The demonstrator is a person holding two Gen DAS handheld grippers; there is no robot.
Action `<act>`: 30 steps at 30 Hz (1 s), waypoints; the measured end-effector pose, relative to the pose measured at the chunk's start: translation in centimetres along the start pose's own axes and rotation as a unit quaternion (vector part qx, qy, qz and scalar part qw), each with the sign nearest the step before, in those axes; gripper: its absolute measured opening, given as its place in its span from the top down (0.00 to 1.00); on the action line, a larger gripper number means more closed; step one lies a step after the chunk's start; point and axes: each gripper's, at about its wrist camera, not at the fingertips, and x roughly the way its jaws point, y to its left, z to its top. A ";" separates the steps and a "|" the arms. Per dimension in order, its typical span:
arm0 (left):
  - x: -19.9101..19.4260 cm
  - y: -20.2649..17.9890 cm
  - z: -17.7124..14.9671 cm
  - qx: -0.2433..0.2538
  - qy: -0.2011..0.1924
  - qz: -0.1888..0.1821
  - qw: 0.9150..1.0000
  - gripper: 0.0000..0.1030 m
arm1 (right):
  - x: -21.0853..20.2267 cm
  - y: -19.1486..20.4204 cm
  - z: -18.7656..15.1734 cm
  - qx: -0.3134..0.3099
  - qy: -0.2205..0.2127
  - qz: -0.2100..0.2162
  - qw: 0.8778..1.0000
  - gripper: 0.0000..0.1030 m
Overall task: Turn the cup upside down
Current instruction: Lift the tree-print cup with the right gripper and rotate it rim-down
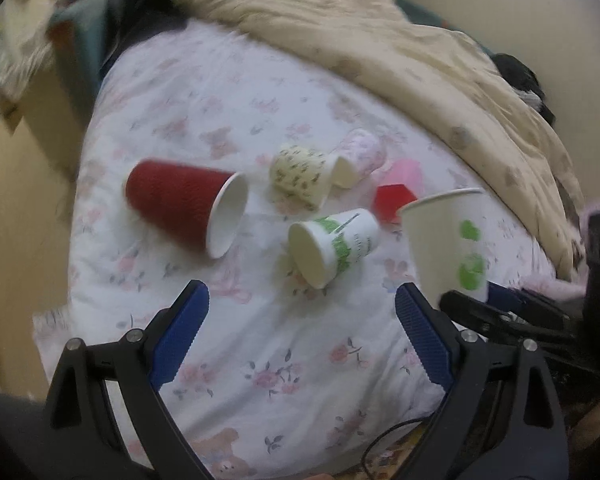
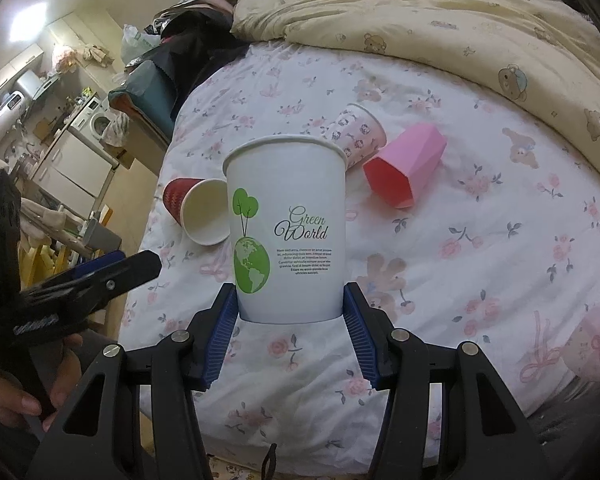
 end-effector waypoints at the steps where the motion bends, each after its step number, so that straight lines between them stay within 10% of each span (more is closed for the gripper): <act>1: -0.2 -0.1 0.0 0.006 -0.003 -0.003 1.000 0.10 | 0.1 0.1 0.0 -0.002 0.001 -0.001 1.000 0.46; 30: 0.2 2.1 0.7 -0.061 0.014 -0.037 0.997 0.10 | 0.5 4.3 -2.6 -0.107 0.036 0.035 0.993 0.46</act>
